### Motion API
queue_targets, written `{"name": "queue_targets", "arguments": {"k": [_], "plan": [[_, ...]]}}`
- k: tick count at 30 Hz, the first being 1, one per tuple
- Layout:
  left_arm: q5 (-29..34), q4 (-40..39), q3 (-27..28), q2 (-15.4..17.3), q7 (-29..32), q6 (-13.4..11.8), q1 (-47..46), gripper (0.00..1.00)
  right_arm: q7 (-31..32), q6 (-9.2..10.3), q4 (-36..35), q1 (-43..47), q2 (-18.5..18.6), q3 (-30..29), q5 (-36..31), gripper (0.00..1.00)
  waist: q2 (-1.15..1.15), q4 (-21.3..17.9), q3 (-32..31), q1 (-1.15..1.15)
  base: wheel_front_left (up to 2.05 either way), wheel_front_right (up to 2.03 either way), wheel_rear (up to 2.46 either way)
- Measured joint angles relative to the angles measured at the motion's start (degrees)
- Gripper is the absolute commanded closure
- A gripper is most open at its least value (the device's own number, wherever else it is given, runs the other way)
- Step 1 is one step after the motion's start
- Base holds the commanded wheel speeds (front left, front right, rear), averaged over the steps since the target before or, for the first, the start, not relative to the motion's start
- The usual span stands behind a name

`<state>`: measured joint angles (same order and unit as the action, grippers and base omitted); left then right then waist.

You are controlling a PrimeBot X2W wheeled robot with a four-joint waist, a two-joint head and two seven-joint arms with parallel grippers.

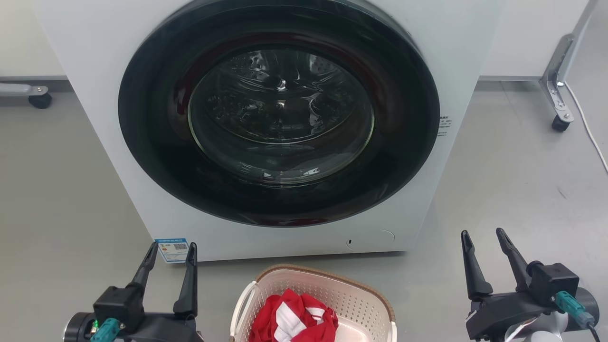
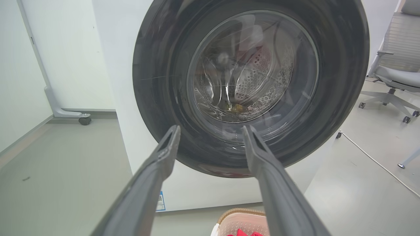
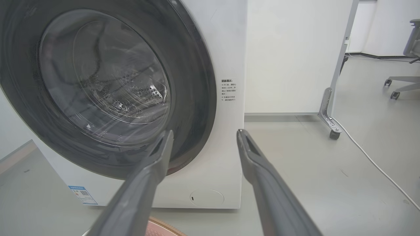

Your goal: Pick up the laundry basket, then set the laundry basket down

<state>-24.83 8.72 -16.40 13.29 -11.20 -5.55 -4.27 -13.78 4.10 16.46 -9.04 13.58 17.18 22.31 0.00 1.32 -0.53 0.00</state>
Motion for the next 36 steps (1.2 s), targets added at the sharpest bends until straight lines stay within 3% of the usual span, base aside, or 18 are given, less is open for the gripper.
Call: {"name": "queue_targets", "arguments": {"k": [36], "plan": [[1.1,-0.1,-0.3,0.0,1.5,-0.6,0.3,0.0,-0.5,-0.58,1.0,0.1,-0.2,0.0,-0.8,0.0,0.0,0.0,1.7,0.0,0.0,0.0,0.0]]}}
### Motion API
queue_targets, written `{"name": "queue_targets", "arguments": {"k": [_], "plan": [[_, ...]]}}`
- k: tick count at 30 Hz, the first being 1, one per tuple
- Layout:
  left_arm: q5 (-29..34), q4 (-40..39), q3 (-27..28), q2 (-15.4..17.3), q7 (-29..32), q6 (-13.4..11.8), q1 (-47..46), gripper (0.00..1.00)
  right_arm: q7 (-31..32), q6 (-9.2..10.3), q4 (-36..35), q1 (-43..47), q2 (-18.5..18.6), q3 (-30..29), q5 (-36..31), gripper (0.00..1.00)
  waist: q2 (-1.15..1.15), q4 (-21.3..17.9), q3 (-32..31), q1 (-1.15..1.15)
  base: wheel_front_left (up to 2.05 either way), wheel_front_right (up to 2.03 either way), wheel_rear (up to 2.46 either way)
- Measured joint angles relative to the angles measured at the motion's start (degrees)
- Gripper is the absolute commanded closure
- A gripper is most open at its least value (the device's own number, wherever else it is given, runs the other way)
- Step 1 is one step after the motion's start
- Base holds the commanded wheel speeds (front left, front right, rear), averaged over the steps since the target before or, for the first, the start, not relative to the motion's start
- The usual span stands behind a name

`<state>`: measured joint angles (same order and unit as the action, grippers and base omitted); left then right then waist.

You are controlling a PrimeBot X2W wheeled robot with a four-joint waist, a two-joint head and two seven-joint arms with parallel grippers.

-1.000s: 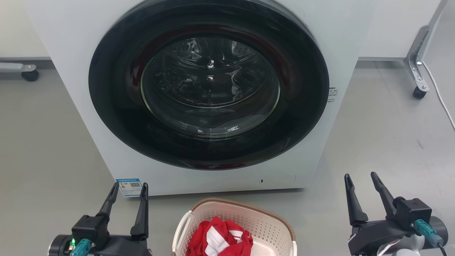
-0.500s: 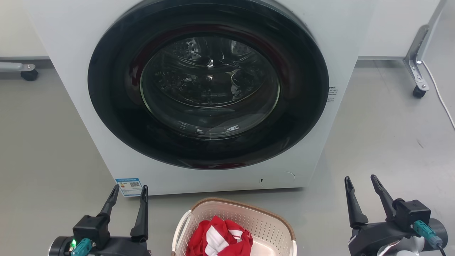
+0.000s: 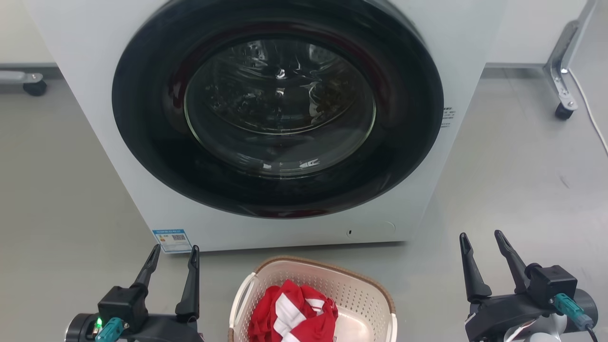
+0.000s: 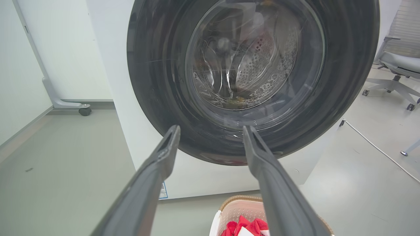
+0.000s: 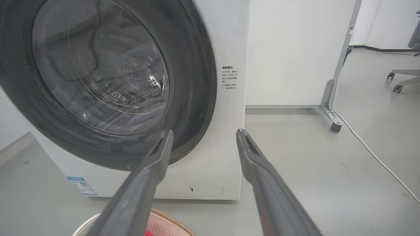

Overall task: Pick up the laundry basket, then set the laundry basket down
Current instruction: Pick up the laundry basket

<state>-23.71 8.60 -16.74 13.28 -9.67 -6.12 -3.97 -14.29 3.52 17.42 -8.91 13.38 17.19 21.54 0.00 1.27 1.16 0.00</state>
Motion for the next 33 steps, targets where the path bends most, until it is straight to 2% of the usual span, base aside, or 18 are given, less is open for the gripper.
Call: {"name": "queue_targets", "arguments": {"k": [11,22,33], "plan": [[0.1,-1.6,-0.1,-0.2,0.6,0.0,-0.8,0.0,0.0,0.01,-2.8,-0.2,0.0,-0.4,-0.2,0.0,0.0,0.1,5.7,0.0,0.0,0.0,0.0],[-0.4,-0.8,-0.3,-1.1,1.8,0.2,-6.1,0.0,0.0,0.07,-4.3,-3.6,0.0,-0.6,-0.4,0.0,0.01,-0.1,14.3,0.01,0.0,0.0,0.0],[-1.5,2.4,-1.1,-2.2,4.1,2.3,-12.1,0.0,-0.1,0.09,-5.4,-7.2,-0.4,-0.5,-0.7,0.0,0.01,-0.6,23.5,0.01,0.0,0.0,0.0]]}}
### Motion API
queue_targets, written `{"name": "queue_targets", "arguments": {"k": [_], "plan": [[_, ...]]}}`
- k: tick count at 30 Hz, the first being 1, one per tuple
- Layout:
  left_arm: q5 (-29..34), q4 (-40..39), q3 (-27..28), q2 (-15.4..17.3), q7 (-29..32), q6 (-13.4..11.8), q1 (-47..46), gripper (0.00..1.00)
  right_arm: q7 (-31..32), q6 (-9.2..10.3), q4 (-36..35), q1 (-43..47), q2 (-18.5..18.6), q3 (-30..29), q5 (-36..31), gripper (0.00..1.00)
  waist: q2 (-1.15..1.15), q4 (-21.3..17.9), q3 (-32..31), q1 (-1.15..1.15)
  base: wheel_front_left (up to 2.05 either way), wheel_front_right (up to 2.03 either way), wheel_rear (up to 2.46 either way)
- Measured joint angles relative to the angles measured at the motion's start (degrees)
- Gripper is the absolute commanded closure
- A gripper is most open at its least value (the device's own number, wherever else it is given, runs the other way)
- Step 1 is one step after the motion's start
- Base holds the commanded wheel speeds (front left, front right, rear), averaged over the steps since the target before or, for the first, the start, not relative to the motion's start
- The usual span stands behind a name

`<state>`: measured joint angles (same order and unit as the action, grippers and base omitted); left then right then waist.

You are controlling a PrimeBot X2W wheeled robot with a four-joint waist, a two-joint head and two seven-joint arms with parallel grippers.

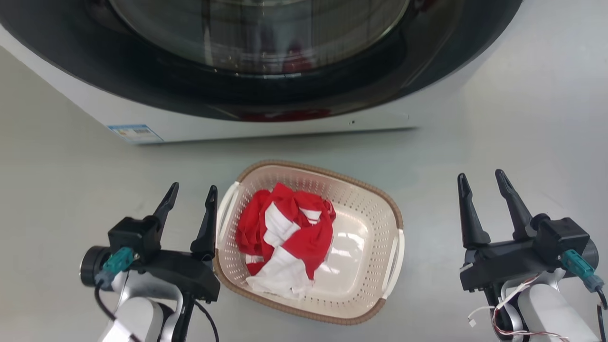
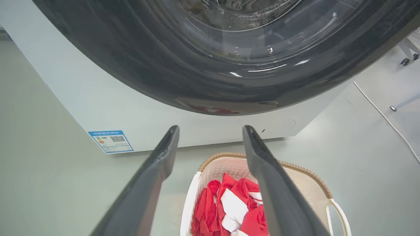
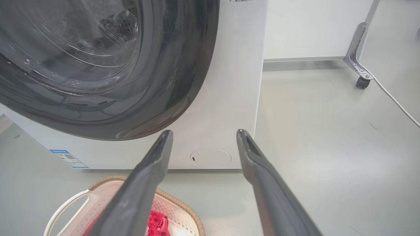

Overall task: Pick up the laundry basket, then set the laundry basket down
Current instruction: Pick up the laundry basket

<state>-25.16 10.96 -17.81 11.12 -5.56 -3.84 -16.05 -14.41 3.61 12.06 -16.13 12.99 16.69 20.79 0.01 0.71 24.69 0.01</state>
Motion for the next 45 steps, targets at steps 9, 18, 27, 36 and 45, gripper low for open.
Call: {"name": "queue_targets", "arguments": {"k": [9,18,27,36,45], "plan": [[-0.7,4.6,-0.6,0.3,3.7,2.6,-6.0,0.0,-0.1,0.0,-0.7,-3.7,-0.4,0.1,-0.2,0.0,0.0,-0.7,7.7,0.0,0.0,0.0,0.0],[-2.3,10.2,-0.4,1.2,6.1,4.9,-12.6,0.0,-0.3,0.0,-1.5,-7.8,-0.9,0.0,-1.0,0.0,0.0,-1.6,15.3,0.0,0.0,0.0,0.0],[-3.4,18.3,0.6,1.9,7.1,7.4,-18.1,0.0,-0.3,-0.01,-0.7,-9.9,-1.5,-0.1,-1.7,0.0,0.0,-3.1,21.6,0.0,0.0,0.0,0.0],[-4.0,25.3,0.3,2.3,8.4,9.0,-23.3,0.0,-0.3,-0.1,-0.4,-10.6,-1.8,-0.5,-1.8,0.0,0.0,-4.1,24.5,-0.01,0.0,0.0,0.0],[-5.3,32.5,-0.7,2.4,9.4,10.4,-25.9,0.0,-0.3,-0.6,0.5,-11.5,-2.3,0.0,-2.6,0.0,0.0,-4.5,25.8,-0.02,0.0,0.0,0.0]]}}
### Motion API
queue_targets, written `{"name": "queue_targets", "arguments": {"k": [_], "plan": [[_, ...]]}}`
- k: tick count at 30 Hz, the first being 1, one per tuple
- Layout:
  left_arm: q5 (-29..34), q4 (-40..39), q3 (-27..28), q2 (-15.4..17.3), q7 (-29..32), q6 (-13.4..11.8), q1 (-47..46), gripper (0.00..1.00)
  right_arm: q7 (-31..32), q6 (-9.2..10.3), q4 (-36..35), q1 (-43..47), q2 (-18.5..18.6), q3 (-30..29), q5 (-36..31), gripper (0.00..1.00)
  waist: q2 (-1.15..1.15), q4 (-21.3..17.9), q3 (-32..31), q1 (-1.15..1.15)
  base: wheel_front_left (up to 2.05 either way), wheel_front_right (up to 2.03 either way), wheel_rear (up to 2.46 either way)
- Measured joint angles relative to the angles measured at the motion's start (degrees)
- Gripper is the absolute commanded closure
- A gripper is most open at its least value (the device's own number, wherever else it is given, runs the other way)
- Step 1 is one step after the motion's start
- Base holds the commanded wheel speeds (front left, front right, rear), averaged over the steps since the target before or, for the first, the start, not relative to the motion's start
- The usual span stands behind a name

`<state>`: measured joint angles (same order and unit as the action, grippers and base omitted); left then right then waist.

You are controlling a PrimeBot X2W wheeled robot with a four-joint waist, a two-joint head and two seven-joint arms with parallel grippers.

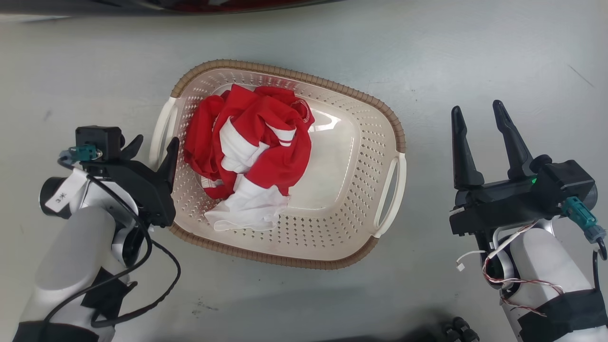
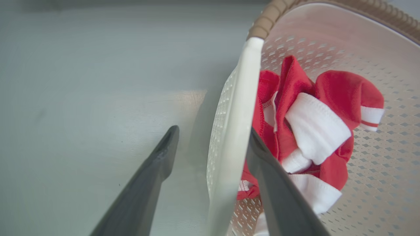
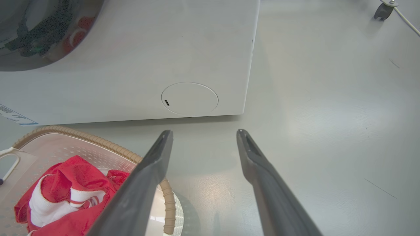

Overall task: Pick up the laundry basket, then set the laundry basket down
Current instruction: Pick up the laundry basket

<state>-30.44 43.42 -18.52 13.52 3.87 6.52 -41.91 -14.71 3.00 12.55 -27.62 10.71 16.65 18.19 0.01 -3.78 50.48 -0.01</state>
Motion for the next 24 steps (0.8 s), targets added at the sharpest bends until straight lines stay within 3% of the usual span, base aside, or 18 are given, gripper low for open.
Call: {"name": "queue_targets", "arguments": {"k": [7,8,9,11,12,24], "plan": [[-0.5,3.5,-0.7,-0.2,0.0,0.2,-1.8,0.01,0.0,-0.49,0.5,-0.1,-0.2,0.0,-0.1,0.0,0.0,-0.2,0.6,0.0,0.0,0.0,0.0],[-0.5,3.5,-0.7,-0.2,0.0,0.2,-1.8,0.22,0.0,-0.49,0.5,-0.1,-0.2,0.0,-0.1,0.0,0.0,-0.2,0.6,0.0,0.0,0.0,0.0],[-0.6,4.1,-0.9,-0.2,-0.1,0.5,-2.1,0.6,0.0,-0.49,0.5,-0.1,-0.2,0.0,-0.1,0.0,0.0,-0.3,0.7,0.0,0.0,0.0,0.0],[-0.6,4.7,-1.3,-0.2,-0.3,0.6,-2.5,0.8,0.0,-0.51,0.6,-0.1,-0.3,0.0,-0.2,0.0,0.0,-0.3,0.9,0.0,0.0,0.0,0.0],[-0.6,4.9,-1.8,-0.3,-0.5,0.7,-2.7,0.98,0.0,-0.51,0.7,-0.2,-0.4,0.0,-0.2,0.0,0.0,-0.3,0.9,0.0,0.0,0.0,0.0],[-0.3,8.5,-4.2,-0.1,-2.6,1.1,-4.6,1.0,0.0,-1.04,1.5,-1.2,-0.8,-0.1,-0.6,0.0,-0.01,-0.2,1.5,0.0,0.0,0.0,0.0]]}}
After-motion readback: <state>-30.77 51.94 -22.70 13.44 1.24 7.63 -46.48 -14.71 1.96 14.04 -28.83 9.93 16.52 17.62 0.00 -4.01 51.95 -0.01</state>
